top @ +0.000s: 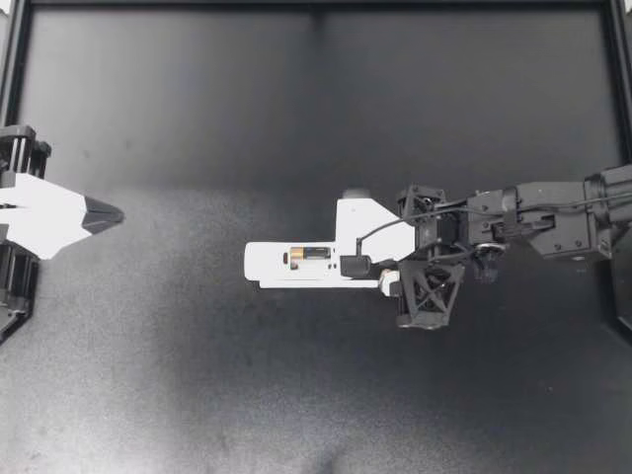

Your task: Place the battery into the slot of the remote controller.

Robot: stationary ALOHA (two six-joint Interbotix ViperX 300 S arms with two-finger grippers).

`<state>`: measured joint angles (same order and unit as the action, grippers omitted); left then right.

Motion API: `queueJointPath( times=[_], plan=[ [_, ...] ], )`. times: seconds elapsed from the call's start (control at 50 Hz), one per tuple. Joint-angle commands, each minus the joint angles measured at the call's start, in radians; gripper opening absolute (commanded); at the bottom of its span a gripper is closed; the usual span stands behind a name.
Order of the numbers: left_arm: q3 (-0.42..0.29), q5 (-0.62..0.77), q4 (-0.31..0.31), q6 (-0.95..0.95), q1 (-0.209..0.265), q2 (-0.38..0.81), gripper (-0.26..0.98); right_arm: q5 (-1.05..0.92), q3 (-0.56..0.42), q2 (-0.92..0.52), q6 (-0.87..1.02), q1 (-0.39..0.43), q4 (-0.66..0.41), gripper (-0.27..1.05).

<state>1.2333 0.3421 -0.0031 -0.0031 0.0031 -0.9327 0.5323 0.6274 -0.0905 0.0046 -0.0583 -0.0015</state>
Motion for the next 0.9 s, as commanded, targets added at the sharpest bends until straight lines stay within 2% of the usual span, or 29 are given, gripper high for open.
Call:
queueJointPath(
  times=[0.0, 0.26, 0.48, 0.66, 0.88],
  plan=[
    [-0.011, 0.009, 0.000, 0.002, 0.002, 0.008, -0.16, 0.012, -0.021, 0.015, 0.000, 0.002, -0.002, 0.25],
    [-0.008, 0.009, 0.000, 0.002, 0.002, 0.008, -0.16, 0.017, -0.038, 0.021, -0.002, 0.011, -0.002, 0.05],
    [-0.005, 0.003, 0.000, -0.005, 0.002, 0.021, -0.16, 0.003, -0.034, 0.049, 0.000, 0.011, -0.002, 0.03],
    [-0.035, -0.057, -0.014, -0.006, 0.002, 0.137, -0.16, -0.118, 0.017, 0.103, 0.000, 0.011, -0.002, 0.03],
    [-0.135, -0.196, -0.020, -0.002, 0.006, 0.341, -0.16, -0.474, 0.146, 0.163, 0.000, 0.008, -0.002, 0.03]
  ],
)
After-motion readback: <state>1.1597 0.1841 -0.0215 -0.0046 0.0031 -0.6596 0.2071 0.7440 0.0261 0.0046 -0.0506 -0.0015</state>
